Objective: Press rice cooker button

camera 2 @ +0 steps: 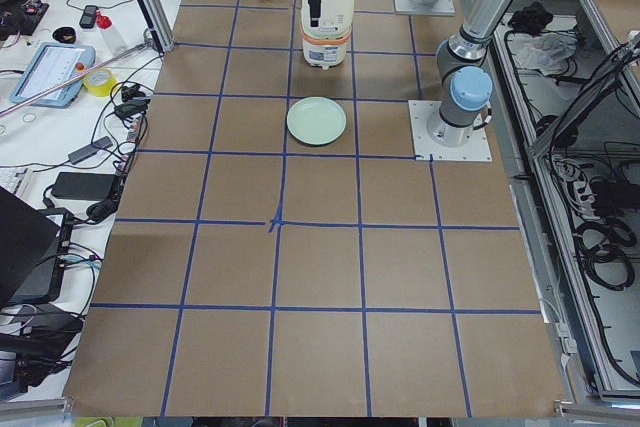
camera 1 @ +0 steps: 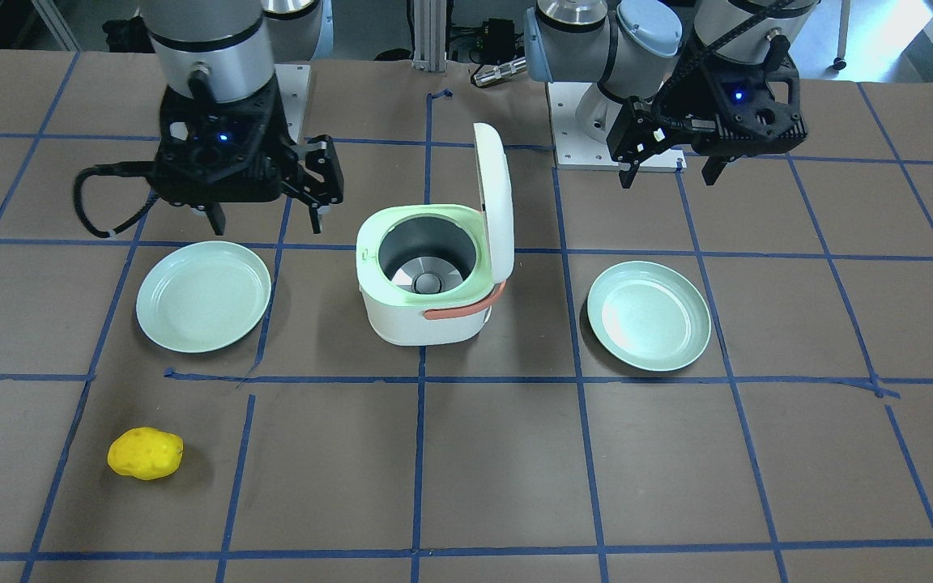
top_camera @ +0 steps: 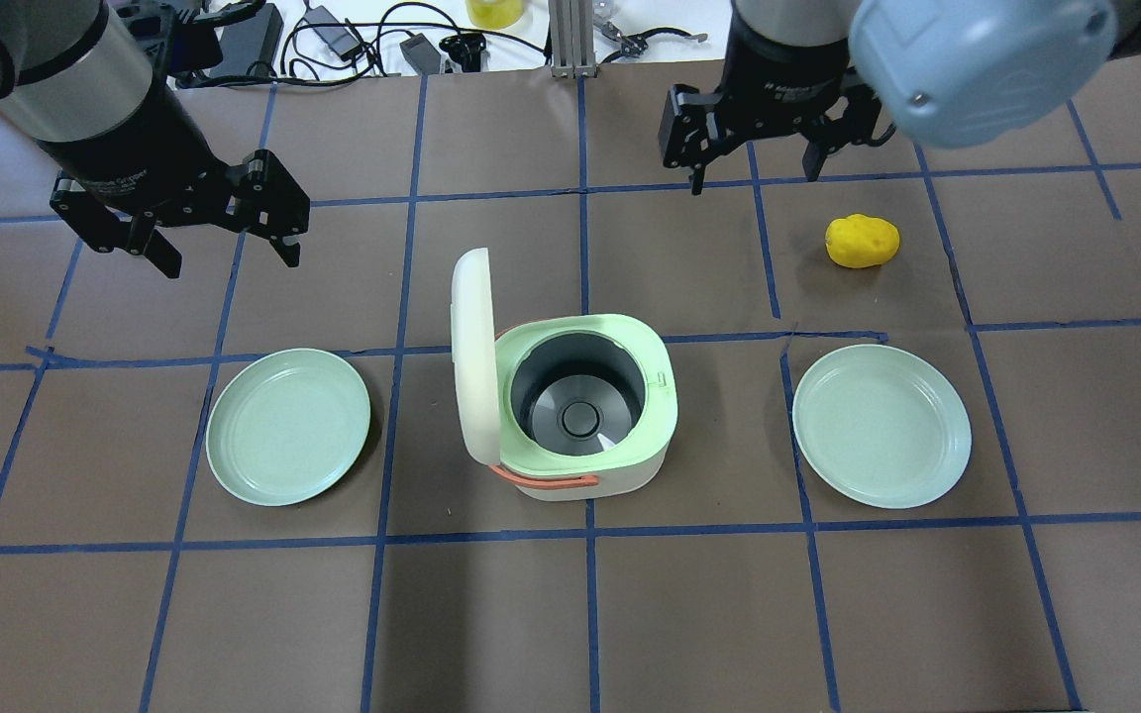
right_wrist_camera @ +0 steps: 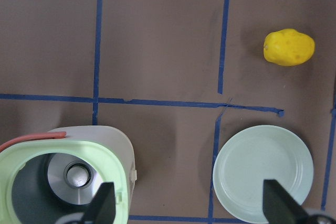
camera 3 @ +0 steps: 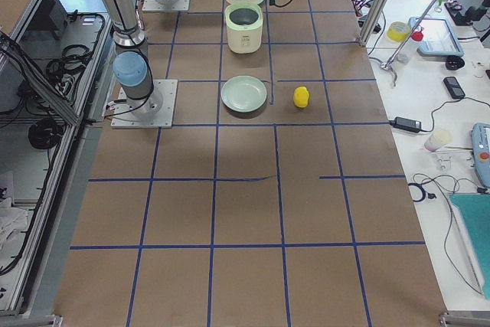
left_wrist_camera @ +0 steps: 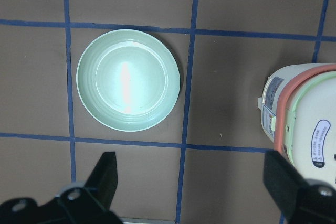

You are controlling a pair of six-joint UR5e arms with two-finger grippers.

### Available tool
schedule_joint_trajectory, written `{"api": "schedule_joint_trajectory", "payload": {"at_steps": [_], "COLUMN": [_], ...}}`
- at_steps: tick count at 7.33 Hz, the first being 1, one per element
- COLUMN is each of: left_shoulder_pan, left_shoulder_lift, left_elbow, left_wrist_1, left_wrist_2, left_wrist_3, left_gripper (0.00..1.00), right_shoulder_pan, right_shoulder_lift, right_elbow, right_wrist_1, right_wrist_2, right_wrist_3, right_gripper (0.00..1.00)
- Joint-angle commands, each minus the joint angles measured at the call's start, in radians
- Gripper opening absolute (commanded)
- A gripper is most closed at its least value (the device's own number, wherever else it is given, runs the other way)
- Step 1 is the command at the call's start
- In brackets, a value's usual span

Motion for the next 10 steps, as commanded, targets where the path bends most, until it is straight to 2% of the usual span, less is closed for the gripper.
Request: {"api": "schedule_joint_trajectory", "payload": {"at_steps": [1, 3, 6, 9, 10], "left_shoulder_pan": [0.0, 0.0, 0.0, 0.0, 0.0], "left_shoulder_lift": [0.0, 0.0, 0.0, 0.0, 0.0], "left_elbow": [0.0, 0.0, 0.0, 0.0, 0.0], "left_wrist_1": [0.0, 0.0, 0.0, 0.0, 0.0], "left_wrist_2": [0.0, 0.0, 0.0, 0.0, 0.0], "left_wrist_3": [0.001, 0.001, 0.001, 0.001, 0.001], "left_gripper": [1.0, 1.0, 1.0, 1.0, 1.0], "right_shoulder_pan": [-0.082, -0.144, -0.143, -0.142, -0.14], "right_shoulder_lift": [-0.001, -0.001, -0.007, -0.021, -0.03], "right_elbow": [-0.037, -0.045, -0.022, -0.01, -0.007], "right_wrist_1": [0.006, 0.006, 0.011, -0.001, -0.003], "right_wrist_2": [0.021, 0.083, 0.064, 0.059, 0.008], "right_wrist_3": [-0.064, -0.091, -0.182, -0.18, -0.185], "right_gripper": [1.0, 1.0, 1.0, 1.0, 1.0]}}
